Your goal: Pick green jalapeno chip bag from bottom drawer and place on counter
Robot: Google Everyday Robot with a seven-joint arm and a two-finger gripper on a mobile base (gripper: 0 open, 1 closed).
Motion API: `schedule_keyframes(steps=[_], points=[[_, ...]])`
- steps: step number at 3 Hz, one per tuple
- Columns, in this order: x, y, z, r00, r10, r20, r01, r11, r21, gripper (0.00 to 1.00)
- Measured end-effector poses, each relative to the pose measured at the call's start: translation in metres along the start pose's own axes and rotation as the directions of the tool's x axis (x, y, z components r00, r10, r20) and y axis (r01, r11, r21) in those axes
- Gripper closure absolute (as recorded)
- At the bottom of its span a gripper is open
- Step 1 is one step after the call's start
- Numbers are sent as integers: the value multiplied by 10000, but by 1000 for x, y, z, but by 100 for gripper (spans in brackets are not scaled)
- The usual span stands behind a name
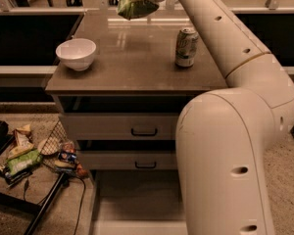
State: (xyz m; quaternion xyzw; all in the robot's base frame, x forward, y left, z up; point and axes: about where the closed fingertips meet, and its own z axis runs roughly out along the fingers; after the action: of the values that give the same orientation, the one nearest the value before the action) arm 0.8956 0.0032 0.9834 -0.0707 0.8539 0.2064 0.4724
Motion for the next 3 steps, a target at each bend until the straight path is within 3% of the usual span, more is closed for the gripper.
schedule_keyframes(steps=[1,2,3], points=[[2,1,3,10000,-4,-45,4,10000,-13,7],[4,2,5,10000,-6,-74,6,10000,-23,0],[-8,4,-6,9998,-166,-111,167,9998,58,0]])
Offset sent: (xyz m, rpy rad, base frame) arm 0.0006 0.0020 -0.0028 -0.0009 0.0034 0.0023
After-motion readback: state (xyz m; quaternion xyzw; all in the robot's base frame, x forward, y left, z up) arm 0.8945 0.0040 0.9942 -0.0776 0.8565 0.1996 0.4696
